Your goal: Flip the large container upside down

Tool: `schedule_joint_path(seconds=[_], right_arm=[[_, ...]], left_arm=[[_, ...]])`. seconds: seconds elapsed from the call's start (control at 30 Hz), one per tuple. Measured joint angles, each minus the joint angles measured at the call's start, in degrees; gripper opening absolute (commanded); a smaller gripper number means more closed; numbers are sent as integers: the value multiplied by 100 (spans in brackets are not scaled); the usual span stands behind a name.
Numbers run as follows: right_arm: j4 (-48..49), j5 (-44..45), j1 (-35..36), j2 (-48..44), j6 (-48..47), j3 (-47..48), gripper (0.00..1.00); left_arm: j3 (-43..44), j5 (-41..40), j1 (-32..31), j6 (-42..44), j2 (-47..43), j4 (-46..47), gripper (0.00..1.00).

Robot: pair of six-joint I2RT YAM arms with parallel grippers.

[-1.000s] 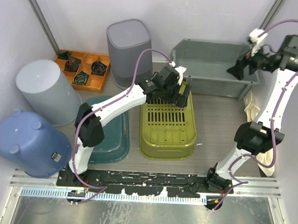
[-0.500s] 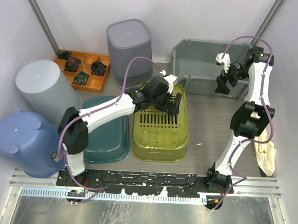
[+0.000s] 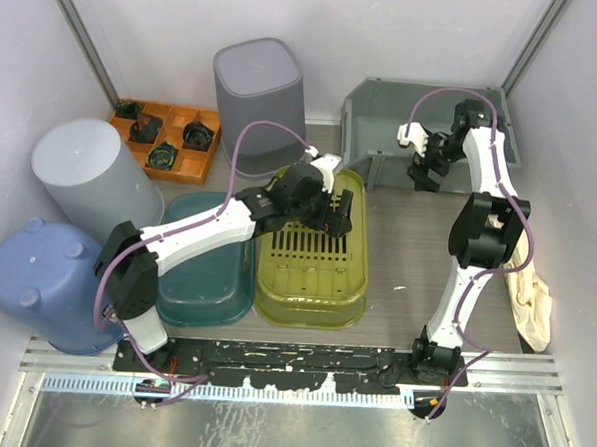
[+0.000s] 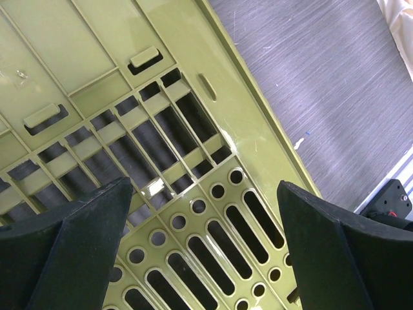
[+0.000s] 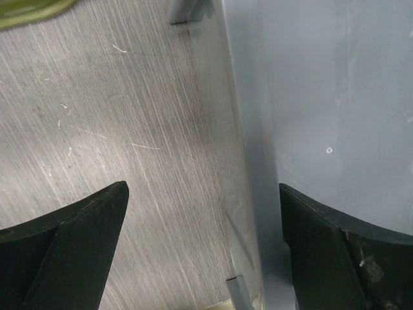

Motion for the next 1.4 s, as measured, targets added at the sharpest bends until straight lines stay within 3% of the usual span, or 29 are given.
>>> schedule_joint_path(seconds=[0.17, 0.3, 0.4, 0.47, 0.57, 0.83, 1.07, 1.2, 1.3, 1.4], right_arm=[[334, 197, 79, 101, -107, -243, 80], [625, 293, 76, 201, -247, -337, 47], [1147, 323, 98, -15, -354, -752, 31], [1311, 319, 103, -205, -411, -1071, 5], [1346, 391, 155, -527, -732, -1567, 1], [1239, 352, 184, -796, 428, -1690, 1], [868, -1281, -39, -820, 3598, -264, 1], [1526, -2621, -273, -1099, 6033, 7, 1], [3353, -3394, -544, -1552, 8446, -807, 1], [6422, -3716, -761, -1967, 11501, -2197, 1]], left_arm=[[-433, -52, 0, -195, -376, 35, 99], [-699, -94, -2, -369, -640, 28, 99], [-868, -140, -9, -472, -828, -33, 99], [-966, -160, -15, -511, -946, -81, 99], [-1058, -168, -46, -542, -1069, -146, 99], [-1222, -232, -94, -636, -1272, -188, 98], [-1349, -269, -127, -678, -1458, -229, 98], [-1344, -293, -133, -675, -1462, -236, 98], [-1340, -323, -140, -660, -1484, -264, 98], [-1355, -442, -96, -636, -1567, -490, 98]])
